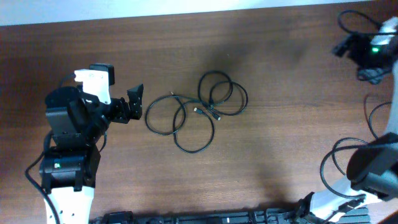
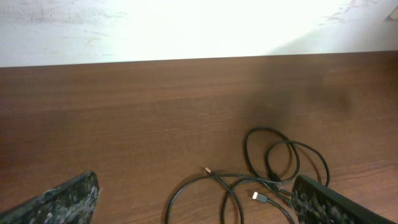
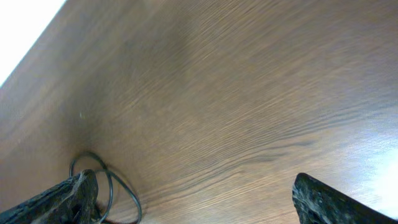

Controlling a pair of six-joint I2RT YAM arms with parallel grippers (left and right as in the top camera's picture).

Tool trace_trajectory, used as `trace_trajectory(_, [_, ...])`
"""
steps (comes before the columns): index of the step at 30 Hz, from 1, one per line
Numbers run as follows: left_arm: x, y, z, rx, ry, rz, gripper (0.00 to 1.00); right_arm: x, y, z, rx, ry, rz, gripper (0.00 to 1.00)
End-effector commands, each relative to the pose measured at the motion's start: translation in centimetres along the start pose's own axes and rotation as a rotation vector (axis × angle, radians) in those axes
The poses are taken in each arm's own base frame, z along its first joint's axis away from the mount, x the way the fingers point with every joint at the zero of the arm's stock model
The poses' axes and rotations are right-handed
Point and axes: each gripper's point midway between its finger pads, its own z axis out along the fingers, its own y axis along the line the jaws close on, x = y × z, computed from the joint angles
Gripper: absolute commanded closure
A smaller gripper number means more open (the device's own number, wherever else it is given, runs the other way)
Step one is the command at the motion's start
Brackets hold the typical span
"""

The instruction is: Untangle cables

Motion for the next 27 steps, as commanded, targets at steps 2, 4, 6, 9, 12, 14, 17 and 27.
trace_trajectory(2, [-0.1,0.2,0.0,-0.007,-0.003,0.019,0.01,4.4,6.0,4.2,-0.039,0.146,-0.151,0.01])
trace_trajectory(4, [-0.1,0.2,0.0,-0.007,-0.003,0.019,0.01,6.7,9.3,5.6,-0.068,0.192,-0.306,0.01])
trace_trajectory(6, [-0.1,0.2,0.0,-0.007,-0.003,0.019,0.01,9.2,12.2,7.1,-0.09,0.238,-0.399,0.01])
trace_trajectory(9, [-0.1,0.2,0.0,-0.007,-0.003,0.019,0.01,14.1,16.8,9.8,-0.136,0.312,-0.609,0.01])
trace_trajectory(12, [-0.1,0.2,0.0,-0.007,-0.003,0.019,0.01,18.6,20.2,12.3,-0.171,0.363,-0.743,0.01])
trace_trajectory(14, [-0.1,0.2,0.0,-0.007,-0.003,0.019,0.01,20.8,22.1,13.4,-0.202,0.372,-0.834,0.02])
trace_trajectory(17, [-0.1,0.2,0.0,-0.007,-0.003,0.019,0.01,24.3,24.4,14.3,-0.258,0.38,-1.018,0.01])
trace_trajectory(27, [-0.1,0.2,0.0,-0.007,-0.003,0.019,0.01,31.5,25.8,19.1,-0.308,0.454,-1.283,0.0])
